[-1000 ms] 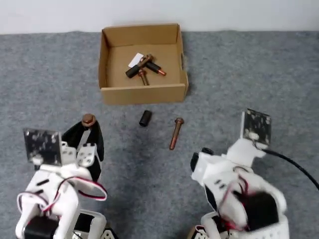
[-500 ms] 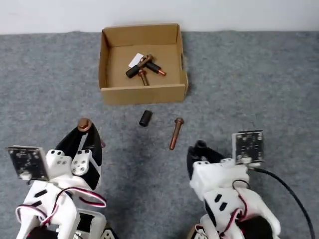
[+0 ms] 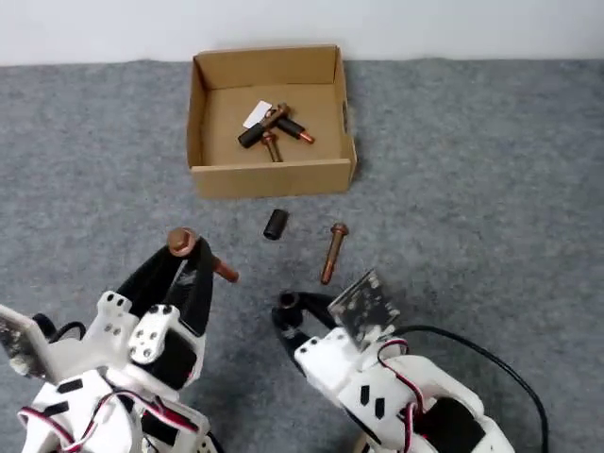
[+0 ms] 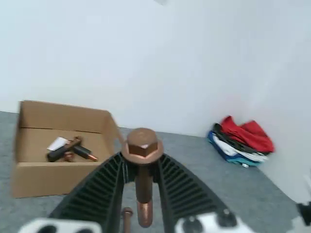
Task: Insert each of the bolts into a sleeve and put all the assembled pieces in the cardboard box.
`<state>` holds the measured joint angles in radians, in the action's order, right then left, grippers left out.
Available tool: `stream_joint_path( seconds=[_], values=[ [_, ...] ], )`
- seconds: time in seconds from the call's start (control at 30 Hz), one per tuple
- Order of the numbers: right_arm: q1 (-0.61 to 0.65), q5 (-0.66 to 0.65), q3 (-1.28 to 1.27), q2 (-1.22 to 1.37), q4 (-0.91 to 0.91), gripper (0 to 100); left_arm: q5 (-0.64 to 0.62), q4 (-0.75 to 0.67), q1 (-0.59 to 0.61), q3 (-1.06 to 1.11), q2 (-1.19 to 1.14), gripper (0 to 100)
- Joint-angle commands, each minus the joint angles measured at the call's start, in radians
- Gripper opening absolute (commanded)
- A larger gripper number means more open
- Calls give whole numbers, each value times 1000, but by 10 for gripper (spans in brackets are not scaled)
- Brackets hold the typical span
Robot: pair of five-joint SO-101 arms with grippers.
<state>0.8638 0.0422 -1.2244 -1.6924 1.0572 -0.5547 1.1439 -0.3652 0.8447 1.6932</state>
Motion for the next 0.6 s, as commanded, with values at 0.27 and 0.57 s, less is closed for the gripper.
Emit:
stream_joint_path(
  seconds=[0.27, 0.57],
  values=[
    [58, -169, -2, -7, -28, 8, -12, 78, -146, -21, 0, 4],
    [59, -235, 17, -2, -101, 8, -12, 75, -152, 65, 0, 4]
  ],
)
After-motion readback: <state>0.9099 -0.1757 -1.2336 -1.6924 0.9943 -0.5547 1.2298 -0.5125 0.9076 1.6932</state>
